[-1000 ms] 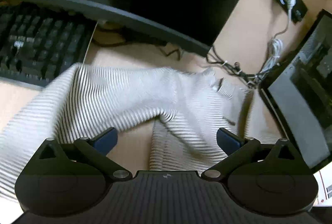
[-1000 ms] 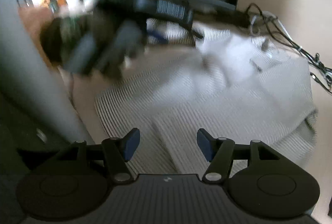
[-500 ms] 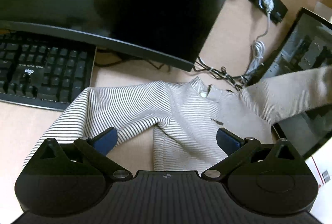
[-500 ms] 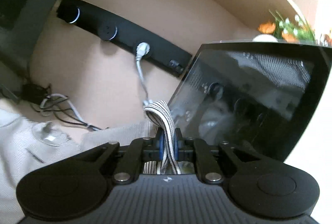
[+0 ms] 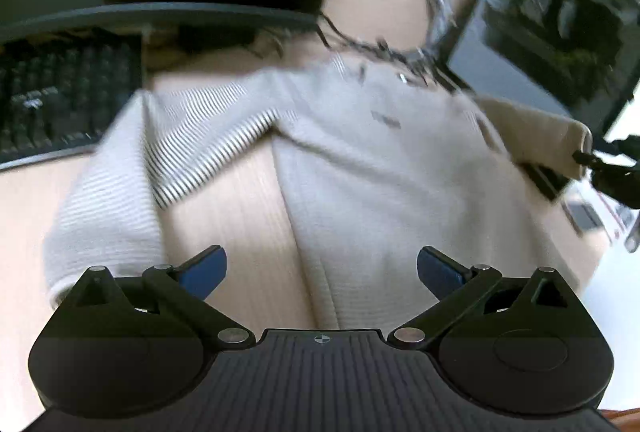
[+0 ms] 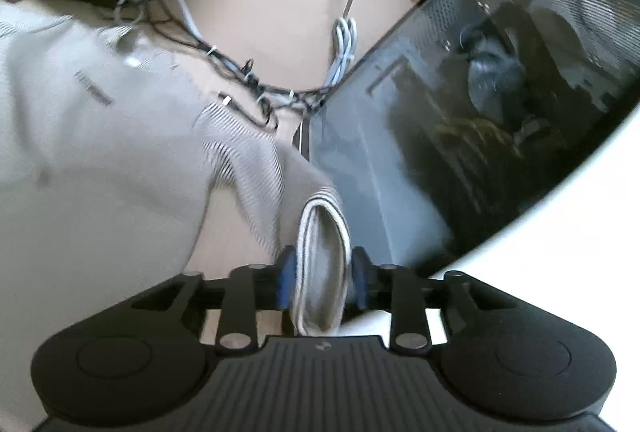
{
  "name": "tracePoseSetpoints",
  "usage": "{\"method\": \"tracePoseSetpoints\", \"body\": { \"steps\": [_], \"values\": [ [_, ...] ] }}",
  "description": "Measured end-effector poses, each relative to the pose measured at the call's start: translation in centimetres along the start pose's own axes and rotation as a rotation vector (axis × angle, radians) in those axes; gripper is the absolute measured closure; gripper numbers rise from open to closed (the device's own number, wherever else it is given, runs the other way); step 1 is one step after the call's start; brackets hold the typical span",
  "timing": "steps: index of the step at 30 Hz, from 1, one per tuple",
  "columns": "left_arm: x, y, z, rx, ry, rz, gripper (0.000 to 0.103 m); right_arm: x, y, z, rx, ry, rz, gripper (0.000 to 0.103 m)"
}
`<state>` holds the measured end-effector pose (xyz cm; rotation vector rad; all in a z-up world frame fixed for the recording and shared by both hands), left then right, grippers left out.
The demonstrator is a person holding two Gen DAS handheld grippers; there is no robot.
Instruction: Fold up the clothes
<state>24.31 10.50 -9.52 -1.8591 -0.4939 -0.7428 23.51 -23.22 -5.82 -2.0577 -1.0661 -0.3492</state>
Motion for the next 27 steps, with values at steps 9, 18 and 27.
{"method": "tracePoseSetpoints", "body": {
  "steps": [9,18,27],
  "values": [
    [-3.5,-0.5,-2.5,0.007,0.094,0.036,0.000,-6.5,-8.3,7.2,0.355,-0.120,-0.015,0.057],
    [-5.7,-2.3,-5.9,0.086,0.145,0.014,0.000,-8.2,-6.9,10.0,0.431,-0.109,-0.129,0.070],
    [-5.0,-2.6,-5.5,0.301,0.137,-0.051,0.000,-3.2,-7.2,0.9,0.460,0.138,-0.324,0.100]
  ]
}}
Point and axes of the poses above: each gripper's, at about its wrist camera, not at the fingertips, and y roughly the way its jaws point, z to its left, x to its top, the point moved 10 cm from there along y, roughly the way its jaws point, and after that the axes turned 4 degrees about -y, right-handed, at the moved point
